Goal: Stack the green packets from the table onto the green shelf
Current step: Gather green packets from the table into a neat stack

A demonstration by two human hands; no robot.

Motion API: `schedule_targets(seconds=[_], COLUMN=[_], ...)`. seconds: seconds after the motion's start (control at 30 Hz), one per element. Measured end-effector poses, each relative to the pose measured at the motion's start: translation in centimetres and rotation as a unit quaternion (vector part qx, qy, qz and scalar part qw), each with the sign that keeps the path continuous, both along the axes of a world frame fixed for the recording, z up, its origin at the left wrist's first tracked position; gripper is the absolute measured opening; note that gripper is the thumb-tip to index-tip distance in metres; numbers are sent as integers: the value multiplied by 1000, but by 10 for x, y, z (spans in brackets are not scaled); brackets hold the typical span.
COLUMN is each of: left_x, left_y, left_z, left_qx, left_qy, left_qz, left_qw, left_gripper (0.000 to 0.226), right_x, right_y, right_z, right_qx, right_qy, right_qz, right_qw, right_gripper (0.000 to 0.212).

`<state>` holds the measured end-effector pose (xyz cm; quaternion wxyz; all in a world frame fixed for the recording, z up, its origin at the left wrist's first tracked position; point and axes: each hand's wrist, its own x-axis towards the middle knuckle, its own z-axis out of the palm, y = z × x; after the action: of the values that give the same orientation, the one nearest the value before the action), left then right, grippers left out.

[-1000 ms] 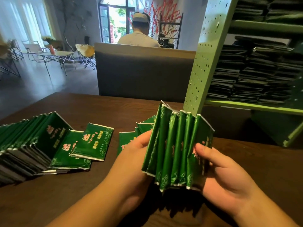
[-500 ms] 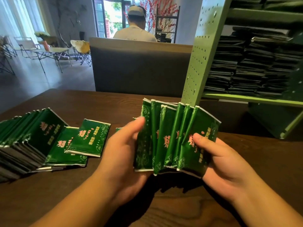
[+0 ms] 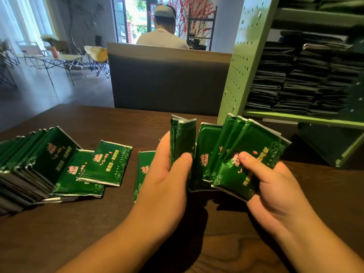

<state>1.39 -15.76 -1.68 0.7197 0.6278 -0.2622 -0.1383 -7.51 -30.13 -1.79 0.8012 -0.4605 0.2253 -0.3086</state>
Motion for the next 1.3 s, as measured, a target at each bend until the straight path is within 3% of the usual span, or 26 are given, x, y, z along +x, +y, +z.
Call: schedule_targets(seconds=[0.1, 0.2, 0.27, 0.4, 0.5, 0.6, 0.8, 0.87, 0.93, 0.97, 1.0, 1.13, 1.23, 1.3], left_x=[-17, -8, -8, -8, -6, -7, -5, -5, -5, -6, -5, -3, 3, 4], left_y=[12, 7, 7, 8, 6, 5, 5, 7, 8, 8, 9, 8, 9, 10], left_z=[-3, -10, -13, -8, -10, -7, -5, -2, -1, 0, 1, 5, 3, 6], left_qx=[-51, -43, -40, -81, -102, -104, -89, -117, -130, -131, -129, -146, -146, -161], left_qy=[-90, -97, -76, 9, 105, 163, 181, 230, 269, 269, 265, 292, 289, 289], left_qz=[-34, -73, -86, -109, -150, -161, -114, -131, -159, -170, -175, -174, -122, -119], left_qw=[994, 992, 993, 991, 978, 968, 973, 957, 941, 939, 939, 929, 938, 936], left_gripper=[35, 39, 41, 27, 29, 27, 20, 34, 54, 55, 54, 42, 30, 30], right_x=[-1, -4, -6, -8, -7, -2, -11, -5, 2, -2, -15, -12, -10, -1], right_y=[5, 8, 10, 9, 3, 4, -5, -4, -6, -2, -2, -18, -25, -23], right_z=[1, 2, 1, -2, -10, -5, -11, -14, -12, -7, -10, -15, -12, -8], right_qx=[-28, -25, -16, 27, 39, 99, 118, 95, 234, 288, 280, 208, 142, 146], right_qy=[-1, -17, -23, -75, -107, -160, -89, -56, -96, -94, -28, -108, -134, -144], right_qz=[-5, 65, 114, 174, 229, 297, 225, 196, 251, 272, 259, 325, 238, 194], right_qw=[1000, 997, 993, 982, 967, 936, 963, 974, 935, 913, 924, 916, 951, 959], right_gripper=[63, 53, 54, 83, 80, 46, 46, 73, 86, 76, 65, 53, 53, 44])
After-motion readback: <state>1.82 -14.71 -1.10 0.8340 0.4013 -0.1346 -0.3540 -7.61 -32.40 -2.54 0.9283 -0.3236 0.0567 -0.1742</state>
